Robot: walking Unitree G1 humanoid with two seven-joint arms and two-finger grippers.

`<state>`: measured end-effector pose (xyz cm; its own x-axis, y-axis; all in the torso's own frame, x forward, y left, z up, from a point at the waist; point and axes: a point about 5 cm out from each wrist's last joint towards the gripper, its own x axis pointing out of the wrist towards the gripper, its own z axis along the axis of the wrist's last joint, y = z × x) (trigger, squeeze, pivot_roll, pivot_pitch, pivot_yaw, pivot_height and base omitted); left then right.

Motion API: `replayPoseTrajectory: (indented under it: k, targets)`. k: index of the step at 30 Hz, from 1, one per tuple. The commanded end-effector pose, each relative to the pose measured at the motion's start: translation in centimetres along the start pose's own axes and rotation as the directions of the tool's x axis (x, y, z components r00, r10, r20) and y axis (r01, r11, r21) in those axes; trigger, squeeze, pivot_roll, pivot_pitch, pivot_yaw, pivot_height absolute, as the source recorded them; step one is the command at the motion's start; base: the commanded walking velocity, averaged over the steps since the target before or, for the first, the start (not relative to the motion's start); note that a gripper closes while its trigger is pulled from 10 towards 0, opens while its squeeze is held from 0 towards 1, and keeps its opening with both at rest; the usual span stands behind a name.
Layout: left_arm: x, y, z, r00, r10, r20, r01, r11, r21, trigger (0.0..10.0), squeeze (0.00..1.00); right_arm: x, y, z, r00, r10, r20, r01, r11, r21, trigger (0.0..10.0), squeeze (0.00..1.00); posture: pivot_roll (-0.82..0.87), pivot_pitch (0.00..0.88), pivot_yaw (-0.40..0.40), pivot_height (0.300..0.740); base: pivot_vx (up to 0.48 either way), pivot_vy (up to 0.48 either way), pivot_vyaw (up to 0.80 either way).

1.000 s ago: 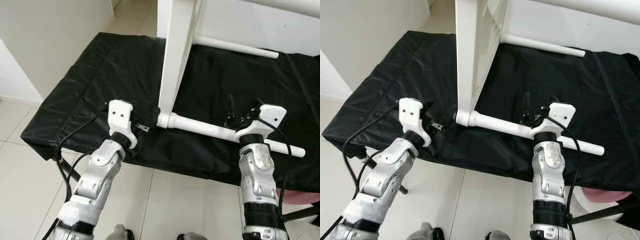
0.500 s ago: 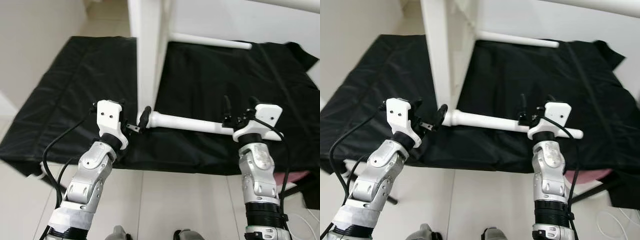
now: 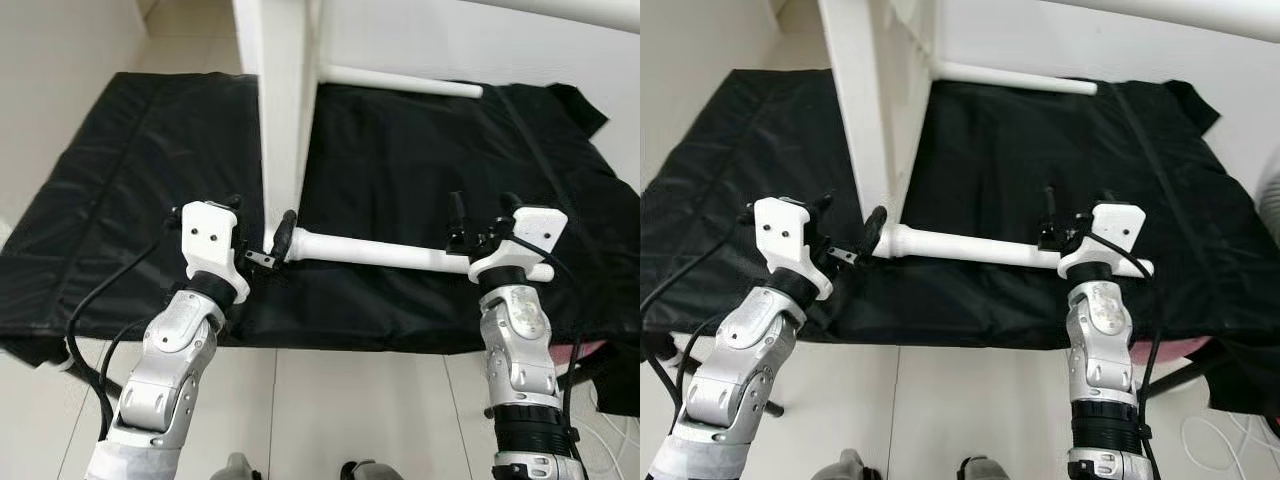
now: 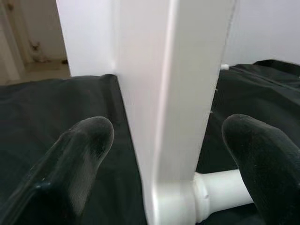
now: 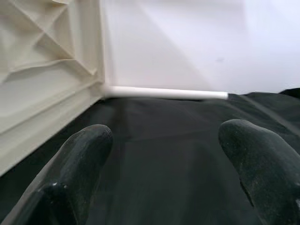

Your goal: Building children table

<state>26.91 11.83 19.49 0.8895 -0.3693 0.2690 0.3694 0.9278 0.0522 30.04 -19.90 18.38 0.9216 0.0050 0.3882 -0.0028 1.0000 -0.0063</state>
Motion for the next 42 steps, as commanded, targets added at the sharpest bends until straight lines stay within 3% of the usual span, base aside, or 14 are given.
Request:
replayPoseTrajectory:
  k: [1,7,8,19,23,32,33,34,36,37,39,40,42]
  targets:
    - [0.0,0.7,0.1,0.988,0.157,-0.002,-0.157,0.988,0.012,10.0,0.0,-0.1,-0.2,-0.1,1.0,0.001,-0.006,-0.001,1.0,-0.002,10.0,0.0,-0.08,0.071,0.019,0.74,0.0,0.0,0.0]
    - [1.4,-0.8,-0.5,0.995,0.097,-0.031,-0.097,0.995,0.013,10.0,0.0,0.1,0.0,0.1,1.0,0.006,0.004,-0.006,1.0,0.002,10.0,0.0,-0.08,0.072,0.018,0.74,0.0,0.0,0.0]
    - [1.9,-1.5,-1.0,0.997,0.052,-0.057,-0.051,0.999,0.017,10.0,0.0,0.2,-0.1,0.1,1.0,0.004,0.006,-0.004,1.0,0.002,10.0,0.0,-0.09,0.075,0.019,0.74,0.0,0.0,0.0]
    - [3.0,-2.6,-2.1,0.993,0.006,-0.12,-0.006,1.0,0.001,10.0,0.0,0.2,-0.2,0.4,1.0,-0.002,0.015,0.002,1.0,-0.002,10.0,0.0,-0.11,0.084,0.03,0.74,0.0,0.0,0.0]
    - [2.8,-2.2,-2.5,0.988,0.054,-0.143,-0.051,0.998,0.023,10.0,0.0,0.0,-0.2,0.5,1.0,0.01,0.016,-0.01,1.0,-0.006,10.0,0.0,-0.11,0.084,0.03,0.74,0.0,0.0,0.0]
    - [2.1,-2.6,-2.3,0.995,0.014,-0.103,-0.014,1.0,0.004,10.0,0.0,-0.2,0.2,0.4,0.999,0.034,0.011,-0.034,0.999,0.008,10.0,0.0,-0.1,0.085,0.026,0.74,0.0,0.0,0.0]
    - [2.0,-2.6,-2.2,0.995,0.003,-0.101,-0.004,1.0,-0.013,10.0,0.64,-0.1,0.3,0.4,0.999,0.038,0.011,-0.038,0.999,0.01,10.0,0.0,-0.1,0.085,0.026,0.74,0.0,0.0,0.0]
    - [2.0,-2.5,-2.2,0.995,-0.002,-0.1,-0.001,1.0,-0.022,10.0,1.0,0.0,0.4,0.4,0.999,0.04,0.012,-0.04,0.999,0.01,10.0,0.0,-0.1,0.085,0.026,0.74,0.0,0.0,0.0]
    - [1.9,-2.5,-2.1,0.995,-0.004,-0.1,0.002,1.0,-0.027,10.0,1.0,0.1,0.4,0.4,0.999,0.043,0.013,-0.043,0.999,0.009,10.0,0.0,-0.09,0.083,0.024,0.74,0.0,0.0,0.0]
    - [1.9,-2.5,-2.2,0.994,0.0,-0.11,-0.002,1.0,-0.018,10.0,0.83,0.1,0.5,0.4,0.999,0.044,0.012,-0.044,0.999,0.012,10.0,0.0,-0.09,0.083,0.024,0.74,0.0,0.0,0.0]
    - [2.0,-2.5,-2.3,0.993,0.004,-0.116,-0.005,1.0,-0.007,10.0,0.83,0.1,0.5,0.4,0.999,0.044,0.012,-0.044,0.999,0.014,10.0,0.0,-0.09,0.083,0.024,0.74,0.0,0.0,0.0]
    - [2.0,-2.6,-2.4,0.993,0.006,-0.121,-0.007,1.0,-0.009,10.0,0.0,0.1,0.5,0.3,0.999,0.045,0.012,-0.046,0.998,0.031,10.0,0.0,-0.09,0.076,0.024,0.74,0.0,0.0,0.0]
    - [2.0,-2.6,-2.4,0.993,0.006,-0.121,-0.007,1.0,-0.009,10.0,0.0,0.1,0.5,0.3,0.999,0.045,0.012,-0.046,0.998,0.031,10.0,0.0,-0.09,0.076,0.024,0.74,0.0,0.0,0.0]
